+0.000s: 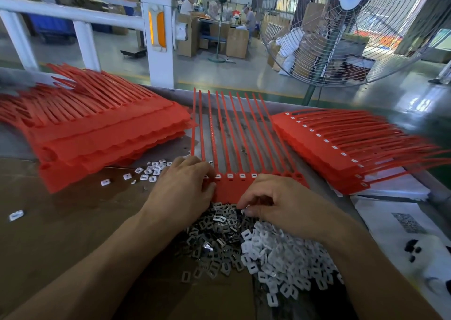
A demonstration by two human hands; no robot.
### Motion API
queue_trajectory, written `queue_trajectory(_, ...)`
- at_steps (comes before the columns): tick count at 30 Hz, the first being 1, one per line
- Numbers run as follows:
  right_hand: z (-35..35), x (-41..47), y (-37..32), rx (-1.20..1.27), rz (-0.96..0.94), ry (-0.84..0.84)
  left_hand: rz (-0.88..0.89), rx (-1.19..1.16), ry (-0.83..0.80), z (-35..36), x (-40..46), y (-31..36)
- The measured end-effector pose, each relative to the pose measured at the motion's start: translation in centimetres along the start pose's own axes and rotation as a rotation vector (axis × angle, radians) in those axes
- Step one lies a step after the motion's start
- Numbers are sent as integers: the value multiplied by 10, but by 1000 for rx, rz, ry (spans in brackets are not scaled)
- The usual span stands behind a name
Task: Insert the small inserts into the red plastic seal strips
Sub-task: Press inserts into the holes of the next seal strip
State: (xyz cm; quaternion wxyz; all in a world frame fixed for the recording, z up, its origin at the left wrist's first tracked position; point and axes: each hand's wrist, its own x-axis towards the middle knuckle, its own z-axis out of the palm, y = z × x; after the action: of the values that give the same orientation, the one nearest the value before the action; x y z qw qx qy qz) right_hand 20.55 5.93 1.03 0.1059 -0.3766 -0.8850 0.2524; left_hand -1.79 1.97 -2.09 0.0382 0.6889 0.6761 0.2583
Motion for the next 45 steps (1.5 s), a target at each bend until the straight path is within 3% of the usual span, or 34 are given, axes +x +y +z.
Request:
queue_trajectory(7,1,-2,3,46,55,42,2,0,-11,0,0,-1)
queue_trajectory(22,3,-1,9,356,40,357,1,-11,-21,-2,-1,0)
queue_trajectory(37,7,3,8,361,64,518,1,-12,-16,-3,-2,1)
queue_trajectory(45,4,6,20,601,92,514,7,-13,-15,-2,-1,0)
